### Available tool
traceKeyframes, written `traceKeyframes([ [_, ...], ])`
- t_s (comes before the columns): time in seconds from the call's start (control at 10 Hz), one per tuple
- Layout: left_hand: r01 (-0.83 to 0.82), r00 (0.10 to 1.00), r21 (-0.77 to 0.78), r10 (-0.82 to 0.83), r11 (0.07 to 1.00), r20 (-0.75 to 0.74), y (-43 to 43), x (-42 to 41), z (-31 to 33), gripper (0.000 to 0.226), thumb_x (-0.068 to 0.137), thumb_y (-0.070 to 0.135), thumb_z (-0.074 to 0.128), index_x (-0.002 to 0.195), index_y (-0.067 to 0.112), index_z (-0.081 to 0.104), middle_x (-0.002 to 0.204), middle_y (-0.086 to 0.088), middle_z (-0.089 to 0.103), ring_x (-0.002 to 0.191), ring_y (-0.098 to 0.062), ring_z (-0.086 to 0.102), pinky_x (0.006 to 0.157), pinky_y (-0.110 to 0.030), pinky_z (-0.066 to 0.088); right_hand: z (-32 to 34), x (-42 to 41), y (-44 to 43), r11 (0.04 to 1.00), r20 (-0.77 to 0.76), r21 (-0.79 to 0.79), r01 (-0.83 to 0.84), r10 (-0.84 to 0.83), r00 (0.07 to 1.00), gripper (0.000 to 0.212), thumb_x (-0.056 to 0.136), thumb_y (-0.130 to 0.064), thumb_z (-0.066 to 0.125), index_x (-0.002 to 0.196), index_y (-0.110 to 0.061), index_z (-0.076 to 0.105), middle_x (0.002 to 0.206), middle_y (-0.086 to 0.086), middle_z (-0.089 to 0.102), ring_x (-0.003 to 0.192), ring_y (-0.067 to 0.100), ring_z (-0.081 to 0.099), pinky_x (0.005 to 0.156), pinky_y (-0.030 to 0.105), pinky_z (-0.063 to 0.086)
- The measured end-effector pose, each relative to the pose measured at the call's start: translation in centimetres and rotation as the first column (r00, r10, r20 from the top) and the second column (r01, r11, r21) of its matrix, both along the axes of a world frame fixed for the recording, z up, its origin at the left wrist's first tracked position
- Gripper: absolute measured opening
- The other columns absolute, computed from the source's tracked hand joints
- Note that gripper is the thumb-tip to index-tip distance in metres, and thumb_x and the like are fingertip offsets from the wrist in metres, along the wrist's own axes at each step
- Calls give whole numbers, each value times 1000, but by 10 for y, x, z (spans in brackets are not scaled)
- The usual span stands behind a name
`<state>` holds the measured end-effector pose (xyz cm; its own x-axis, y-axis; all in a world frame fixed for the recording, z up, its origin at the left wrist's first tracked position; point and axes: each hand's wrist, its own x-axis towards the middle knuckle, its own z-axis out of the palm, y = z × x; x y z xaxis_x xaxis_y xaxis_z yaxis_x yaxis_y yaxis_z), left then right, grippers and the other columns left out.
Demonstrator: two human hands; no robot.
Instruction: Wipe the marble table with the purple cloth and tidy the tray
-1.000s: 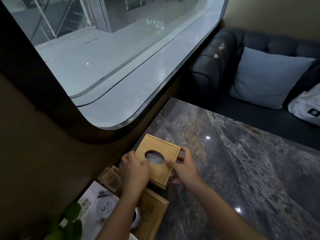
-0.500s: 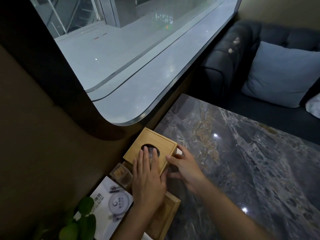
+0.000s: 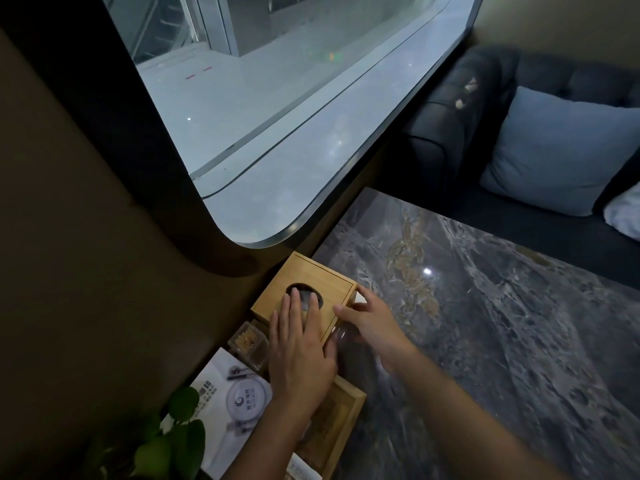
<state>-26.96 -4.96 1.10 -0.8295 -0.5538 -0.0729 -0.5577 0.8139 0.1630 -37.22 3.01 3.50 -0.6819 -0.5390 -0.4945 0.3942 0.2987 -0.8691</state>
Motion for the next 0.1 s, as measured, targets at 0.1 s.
traceKeyframes([
  [0.1, 5, 994, 82, 4, 997, -111, 3, 0, 10, 65, 83, 48, 44, 141, 18, 37, 151, -15, 34, 140, -32, 29, 109, -41, 19, 5, -2, 5, 988, -194, 155, -3, 33, 980, 65, 86, -28, 63, 142, -20, 32, 137, 0, 47, 127, 18, 43, 103, 35, 40],
])
